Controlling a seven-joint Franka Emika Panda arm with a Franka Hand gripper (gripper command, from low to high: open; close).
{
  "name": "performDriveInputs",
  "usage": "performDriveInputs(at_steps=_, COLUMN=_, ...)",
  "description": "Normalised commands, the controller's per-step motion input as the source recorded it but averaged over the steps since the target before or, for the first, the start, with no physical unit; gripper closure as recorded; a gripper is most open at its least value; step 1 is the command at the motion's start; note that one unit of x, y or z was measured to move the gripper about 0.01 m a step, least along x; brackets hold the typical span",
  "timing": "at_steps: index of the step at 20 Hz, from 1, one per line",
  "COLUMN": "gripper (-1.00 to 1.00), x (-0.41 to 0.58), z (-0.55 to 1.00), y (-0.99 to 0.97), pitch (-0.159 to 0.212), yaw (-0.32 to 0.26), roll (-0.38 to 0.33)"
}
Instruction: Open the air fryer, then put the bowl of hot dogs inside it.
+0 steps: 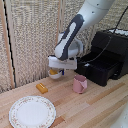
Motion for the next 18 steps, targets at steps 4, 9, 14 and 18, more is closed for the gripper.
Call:
performDriveInputs(at_steps=4, gripper=1.00, x=0.000, z=0.85, y=-0.02, pitch=0.000, yaw=-0.179, roll=0.036)
performDriveInputs(at_steps=9, gripper=1.00, x=0.017, z=0.87, y=-0.14, pitch=0.000, yaw=-0.184, roll=0.034)
performDriveInputs(at_steps=14, gripper=1.00, x=0.035, z=0.73, y=-0.40, pitch=-0.002, yaw=-0.210, roll=0.031)
performDriveInputs(at_steps=18, gripper=1.00, x=-0.008, z=0.63, y=-0.50, pitch=0.000, yaw=-0.196, roll=0.067)
